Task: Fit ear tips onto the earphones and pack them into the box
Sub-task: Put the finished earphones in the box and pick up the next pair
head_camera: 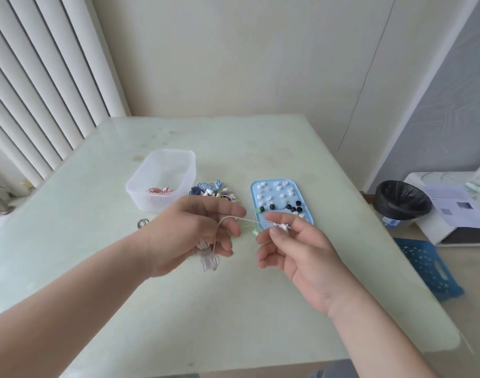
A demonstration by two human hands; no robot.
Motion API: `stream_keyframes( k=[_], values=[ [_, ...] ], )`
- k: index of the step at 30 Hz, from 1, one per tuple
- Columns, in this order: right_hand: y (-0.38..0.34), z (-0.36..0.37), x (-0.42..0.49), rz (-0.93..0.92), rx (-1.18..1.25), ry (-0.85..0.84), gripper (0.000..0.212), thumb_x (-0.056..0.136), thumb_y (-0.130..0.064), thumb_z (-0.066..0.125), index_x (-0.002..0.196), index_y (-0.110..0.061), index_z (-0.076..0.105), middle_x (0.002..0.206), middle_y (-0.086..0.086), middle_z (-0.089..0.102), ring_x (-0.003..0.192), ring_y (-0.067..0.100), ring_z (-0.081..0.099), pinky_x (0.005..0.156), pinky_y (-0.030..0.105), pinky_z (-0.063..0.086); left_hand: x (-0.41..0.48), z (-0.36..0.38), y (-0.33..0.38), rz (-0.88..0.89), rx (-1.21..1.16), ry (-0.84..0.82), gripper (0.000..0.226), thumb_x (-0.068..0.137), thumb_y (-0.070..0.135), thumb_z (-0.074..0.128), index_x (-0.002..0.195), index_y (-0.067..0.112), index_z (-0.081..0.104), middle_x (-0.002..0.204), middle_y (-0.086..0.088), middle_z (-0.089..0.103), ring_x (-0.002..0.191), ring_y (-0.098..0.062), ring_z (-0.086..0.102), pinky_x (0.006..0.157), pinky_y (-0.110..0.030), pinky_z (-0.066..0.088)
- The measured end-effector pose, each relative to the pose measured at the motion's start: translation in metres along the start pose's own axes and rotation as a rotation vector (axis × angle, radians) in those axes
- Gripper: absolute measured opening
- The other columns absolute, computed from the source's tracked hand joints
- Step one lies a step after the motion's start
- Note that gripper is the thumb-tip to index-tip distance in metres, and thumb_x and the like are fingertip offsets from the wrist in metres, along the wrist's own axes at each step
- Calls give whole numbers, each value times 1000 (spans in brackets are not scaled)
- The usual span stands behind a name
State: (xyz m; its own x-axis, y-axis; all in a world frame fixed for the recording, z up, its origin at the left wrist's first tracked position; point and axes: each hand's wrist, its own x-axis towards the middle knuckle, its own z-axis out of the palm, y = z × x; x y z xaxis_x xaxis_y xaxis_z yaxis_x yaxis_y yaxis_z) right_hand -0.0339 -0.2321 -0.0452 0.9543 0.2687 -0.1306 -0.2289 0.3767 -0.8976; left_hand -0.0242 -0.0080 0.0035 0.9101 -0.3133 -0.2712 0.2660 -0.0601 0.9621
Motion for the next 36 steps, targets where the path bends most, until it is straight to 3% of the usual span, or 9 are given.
stream_keyframes(
  k=[3,6,9,14,19,24,28,32,36],
  values=[
    [3,-10,-1,23,-237,31,22,105,-5,51,124,-7,62,84,16,68,65,27,62,60,37,55,0,19,-29,-123,43,-26,40,79,-9,61,114,4,71,108,-16,69,77,-31,72,70,-41,61],
    [2,-16,0,57,-574,21,26,107,-11,49,128,-18,62,81,6,70,64,20,62,60,35,53,6,37,-43,-109,95,11,22,95,10,71,117,8,69,119,-13,67,92,-30,75,70,-41,62],
    [-1,-17,3,110,-776,-4,37,107,-18,47,143,-29,50,83,-1,69,65,14,61,62,32,52,19,51,-44,-50,115,25,19,99,21,68,113,8,69,107,-14,72,89,-24,74,69,-38,61],
    [-7,-23,3,175,-1014,-35,54,107,-22,39,157,-40,29,93,-13,64,72,7,60,69,25,50,33,71,-54,-19,77,38,17,101,18,65,101,1,67,82,-7,71,66,-20,64,58,-29,58],
    [-10,-33,6,141,-1008,-54,47,106,-20,40,150,-36,41,77,-5,69,66,5,64,67,26,47,42,76,-61,9,12,72,27,99,23,69,99,-3,64,79,-14,69,64,-23,62,58,-33,58],
    [-10,-36,9,3,-723,42,26,102,-9,56,123,-19,68,81,4,68,62,16,63,58,30,51,51,68,-65,46,-64,124,28,96,23,73,94,-4,66,90,-23,73,73,-25,70,67,-38,60],
    [1,-38,14,-12,-501,91,26,101,1,57,120,-9,71,82,13,68,64,23,64,57,34,53,54,63,-69,128,-52,143,24,96,19,73,90,-4,66,95,-21,75,77,-25,70,62,-35,57],
    [14,-36,15,-29,-457,120,38,103,-1,54,135,-20,62,80,6,72,61,21,61,56,33,51,58,61,-73,343,153,267,21,98,19,69,88,4,60,108,-7,64,79,-19,66,46,-32,54],
    [22,-33,11,-76,-536,68,39,104,-7,52,128,-33,68,85,12,73,65,21,62,60,31,51,60,62,-69,346,145,178,23,99,18,68,91,0,57,75,-22,68,53,-24,60,44,-27,46]
  ],
)
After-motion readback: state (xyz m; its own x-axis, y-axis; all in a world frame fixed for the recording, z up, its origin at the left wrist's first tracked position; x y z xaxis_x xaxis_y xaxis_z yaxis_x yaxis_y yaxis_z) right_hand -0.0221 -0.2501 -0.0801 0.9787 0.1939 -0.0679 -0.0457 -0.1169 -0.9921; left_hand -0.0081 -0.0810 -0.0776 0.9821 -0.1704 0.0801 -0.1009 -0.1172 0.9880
